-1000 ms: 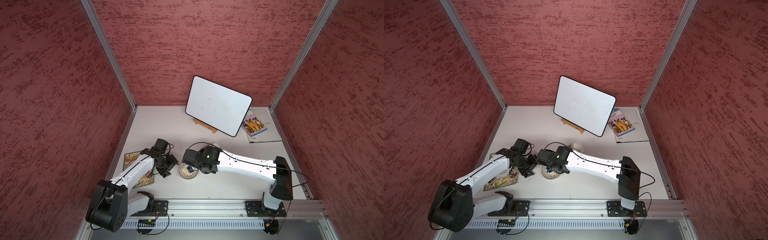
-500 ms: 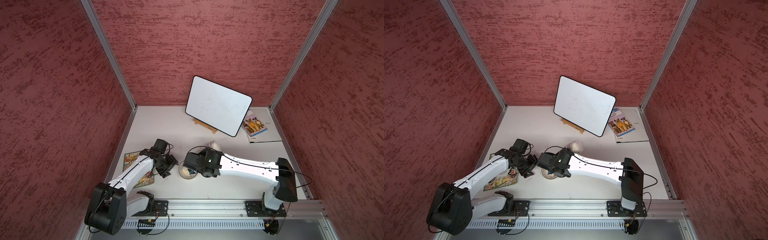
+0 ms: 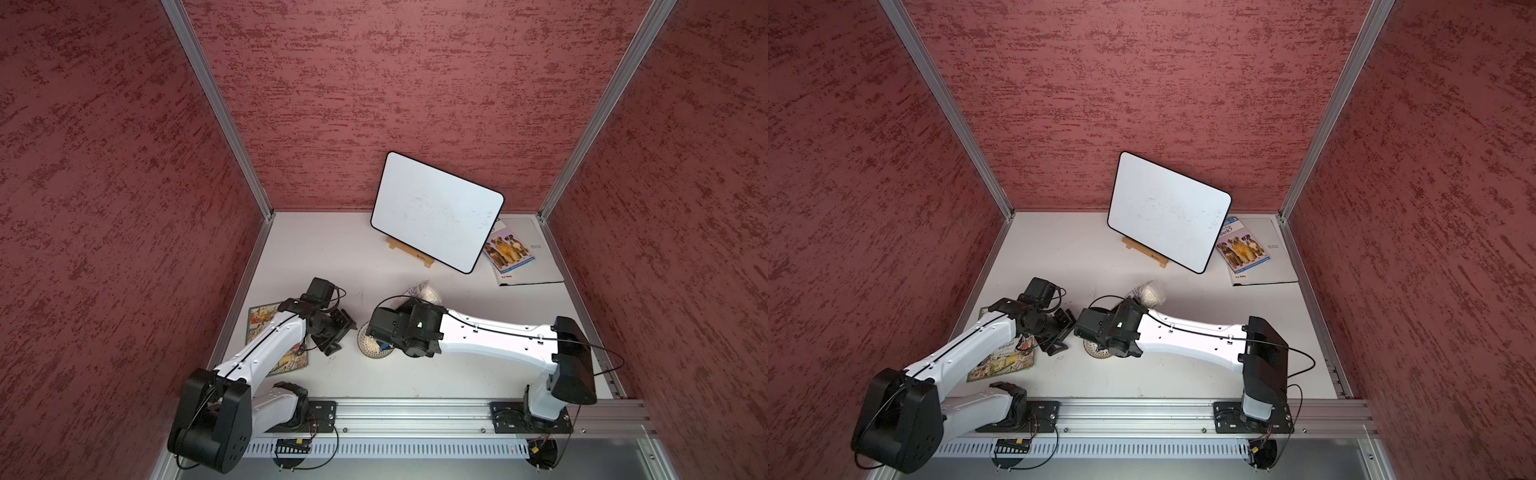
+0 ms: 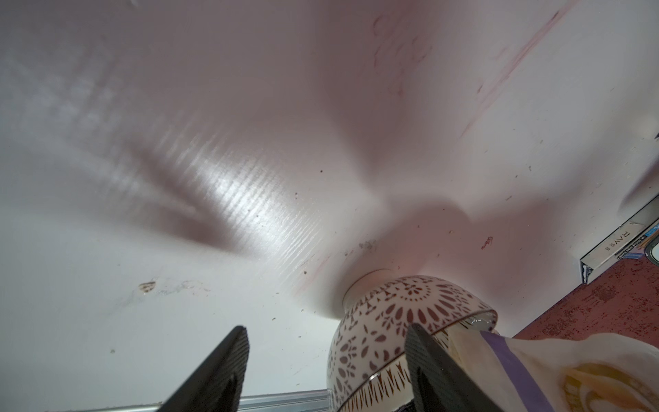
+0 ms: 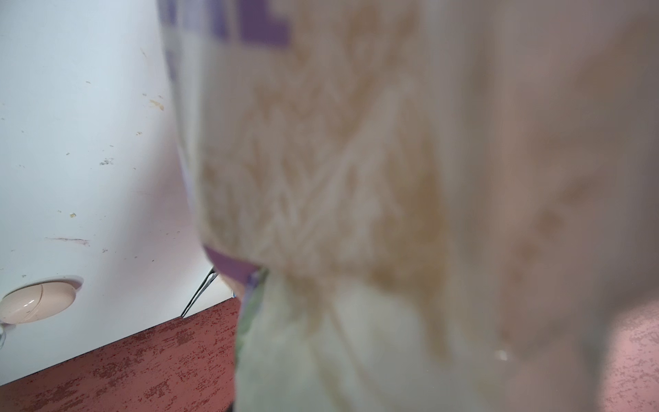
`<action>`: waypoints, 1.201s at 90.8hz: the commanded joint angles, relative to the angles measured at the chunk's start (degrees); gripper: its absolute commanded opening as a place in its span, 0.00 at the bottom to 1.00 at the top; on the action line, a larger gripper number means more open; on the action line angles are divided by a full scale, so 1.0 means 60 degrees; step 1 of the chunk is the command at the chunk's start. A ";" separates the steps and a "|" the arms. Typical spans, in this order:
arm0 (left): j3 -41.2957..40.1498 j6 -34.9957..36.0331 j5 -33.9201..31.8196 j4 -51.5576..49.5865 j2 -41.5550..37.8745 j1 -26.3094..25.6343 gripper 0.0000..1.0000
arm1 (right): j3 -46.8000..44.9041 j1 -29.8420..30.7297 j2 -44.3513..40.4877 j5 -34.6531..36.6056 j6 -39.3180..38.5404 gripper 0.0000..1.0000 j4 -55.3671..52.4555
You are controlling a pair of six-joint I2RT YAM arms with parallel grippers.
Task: Pour the oats into the breakfast bowl
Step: Pour the oats into the bowl.
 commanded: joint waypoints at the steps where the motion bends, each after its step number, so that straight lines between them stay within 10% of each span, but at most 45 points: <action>1: 0.0015 -0.0046 -0.0174 -0.0036 -0.0140 -0.0045 0.72 | -0.0112 0.0174 -0.0474 0.1143 -0.0159 0.00 0.0511; 109: 0.0105 -0.0120 -0.0222 -0.0039 -0.0128 -0.0052 0.72 | -0.0569 0.0202 -0.1198 0.1281 0.0023 0.00 0.0425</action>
